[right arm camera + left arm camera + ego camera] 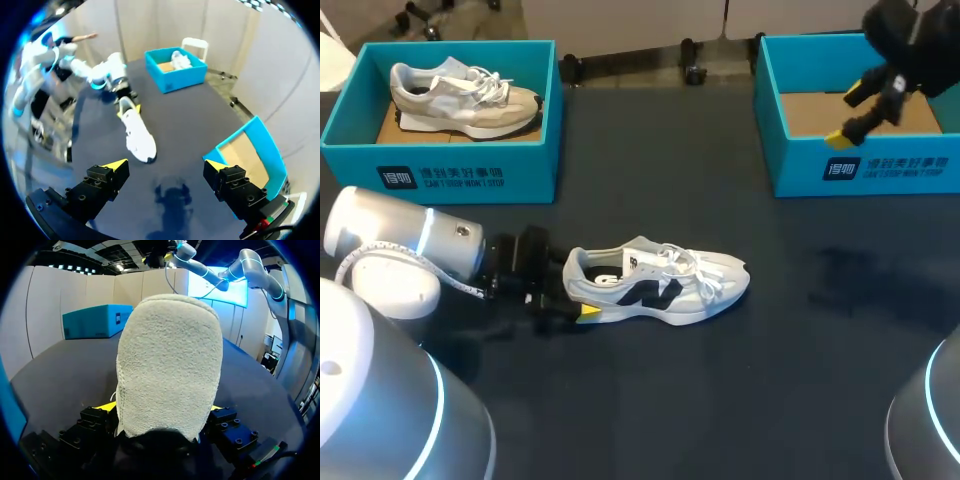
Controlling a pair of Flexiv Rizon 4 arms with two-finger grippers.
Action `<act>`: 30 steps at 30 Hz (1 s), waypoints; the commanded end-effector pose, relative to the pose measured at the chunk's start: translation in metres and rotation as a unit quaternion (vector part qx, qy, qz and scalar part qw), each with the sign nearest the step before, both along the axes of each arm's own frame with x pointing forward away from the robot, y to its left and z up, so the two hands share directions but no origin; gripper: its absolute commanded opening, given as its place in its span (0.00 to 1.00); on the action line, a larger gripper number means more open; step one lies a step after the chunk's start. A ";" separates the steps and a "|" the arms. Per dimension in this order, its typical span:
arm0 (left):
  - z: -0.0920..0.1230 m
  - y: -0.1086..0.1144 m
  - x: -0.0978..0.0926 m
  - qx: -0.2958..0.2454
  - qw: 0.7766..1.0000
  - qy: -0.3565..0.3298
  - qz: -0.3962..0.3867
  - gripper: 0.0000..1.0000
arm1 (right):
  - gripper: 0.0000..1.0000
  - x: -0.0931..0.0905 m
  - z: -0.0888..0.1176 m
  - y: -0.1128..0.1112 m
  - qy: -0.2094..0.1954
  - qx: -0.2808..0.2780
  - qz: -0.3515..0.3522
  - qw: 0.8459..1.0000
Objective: Take the shoe out of the shoebox, open the shoe tongue, remove and reinsert the insole, then place the shoe into the shoebox
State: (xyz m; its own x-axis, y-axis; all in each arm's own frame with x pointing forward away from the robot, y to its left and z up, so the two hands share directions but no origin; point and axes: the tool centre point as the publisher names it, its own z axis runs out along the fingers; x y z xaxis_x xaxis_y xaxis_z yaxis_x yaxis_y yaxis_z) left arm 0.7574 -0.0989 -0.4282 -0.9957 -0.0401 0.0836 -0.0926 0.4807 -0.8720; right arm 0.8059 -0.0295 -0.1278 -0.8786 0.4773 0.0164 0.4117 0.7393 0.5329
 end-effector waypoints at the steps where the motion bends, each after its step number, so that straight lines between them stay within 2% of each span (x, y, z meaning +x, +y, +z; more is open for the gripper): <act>1: -0.004 -0.005 -0.001 0.002 1.000 0.001 0.000 0.00 | 1.00 -0.010 -0.002 0.017 -0.013 0.005 -0.107 0.994; 10: -0.004 -0.005 -0.001 0.002 1.000 0.001 0.000 0.00 | 1.00 -0.025 -0.001 0.051 0.028 -0.011 -0.214 0.976; 20: -0.004 -0.005 -0.001 0.002 1.000 0.001 0.000 0.00 | 1.00 -0.030 -0.011 0.098 0.046 -0.026 -0.273 0.960; 27: -0.004 -0.005 -0.001 0.002 1.000 0.001 0.000 0.00 | 1.00 -0.036 -0.017 0.123 0.050 -0.026 -0.305 0.951; 30: -0.004 -0.005 -0.001 0.002 1.000 0.001 0.000 0.00 | 1.00 -0.044 -0.022 0.135 0.061 -0.019 -0.334 0.940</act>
